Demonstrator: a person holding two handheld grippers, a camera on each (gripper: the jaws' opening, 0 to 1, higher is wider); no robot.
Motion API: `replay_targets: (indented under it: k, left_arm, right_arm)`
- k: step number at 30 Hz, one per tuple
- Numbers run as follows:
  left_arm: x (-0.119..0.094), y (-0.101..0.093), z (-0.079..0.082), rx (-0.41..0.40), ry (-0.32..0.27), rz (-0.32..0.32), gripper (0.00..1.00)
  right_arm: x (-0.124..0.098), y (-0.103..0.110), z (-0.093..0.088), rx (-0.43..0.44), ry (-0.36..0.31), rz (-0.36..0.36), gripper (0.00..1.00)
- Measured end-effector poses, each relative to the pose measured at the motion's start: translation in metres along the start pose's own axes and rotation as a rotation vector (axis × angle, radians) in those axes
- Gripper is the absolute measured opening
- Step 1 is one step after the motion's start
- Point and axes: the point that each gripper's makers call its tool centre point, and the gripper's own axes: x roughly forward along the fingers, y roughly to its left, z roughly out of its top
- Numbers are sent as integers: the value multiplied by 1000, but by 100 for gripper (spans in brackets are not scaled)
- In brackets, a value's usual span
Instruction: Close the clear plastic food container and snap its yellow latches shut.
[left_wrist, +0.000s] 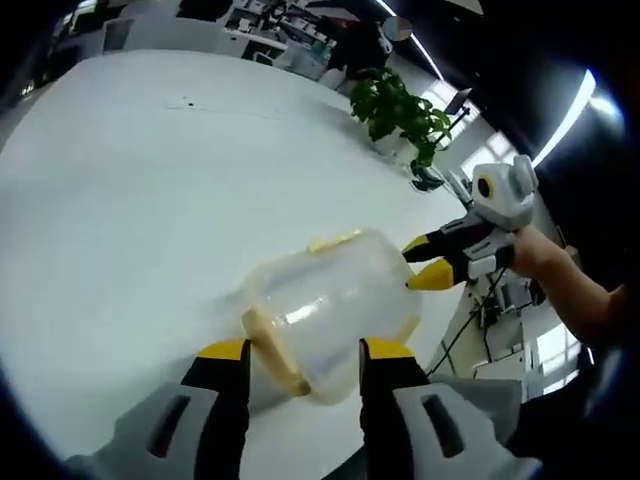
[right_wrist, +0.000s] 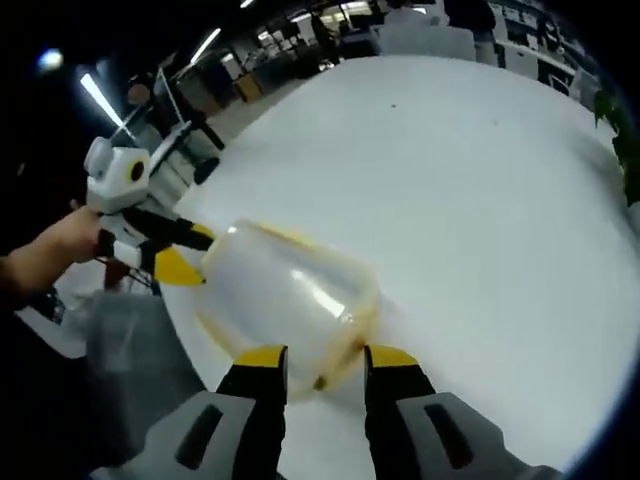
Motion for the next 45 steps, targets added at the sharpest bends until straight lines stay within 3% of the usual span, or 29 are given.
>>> replay_targets:
  k: [4, 6, 12, 15, 16, 18, 20, 26, 34, 45]
  left_arm:
    - [1, 8, 0, 36, 8, 52, 34]
    - [2, 9, 3, -44, 5, 57, 33]
    - [2, 7, 2, -9, 24, 60, 32]
    - [8, 6, 1, -45, 46, 42, 31]
    - [12, 12, 8, -60, 5, 71, 31]
    - [12, 12, 8, -56, 16, 71, 31]
    - [14, 14, 12, -36, -18, 78, 32]
    - [8, 16, 9, -35, -12, 64, 33]
    - [-1, 14, -1, -49, 8, 73, 33]
    - [-2, 14, 0, -25, -4, 69, 35]
  right_arm:
    - [0, 3, -2, 25, -7, 1, 28]
    - [1, 4, -3, 33, -1, 2, 28]
    - [1, 12, -8, 34, 25, -7, 26]
    - [1, 19, -14, 62, 52, 32, 24]
    - [1, 20, -13, 90, 40, 19, 24]
    - [4, 24, -12, 46, 24, -1, 24]
    - [5, 26, -13, 85, 4, 10, 24]
    - [6, 24, -12, 127, -6, 31, 26]
    - [9, 28, -14, 87, 12, 47, 26]
    - [6, 28, -13, 5, 28, 22, 27]
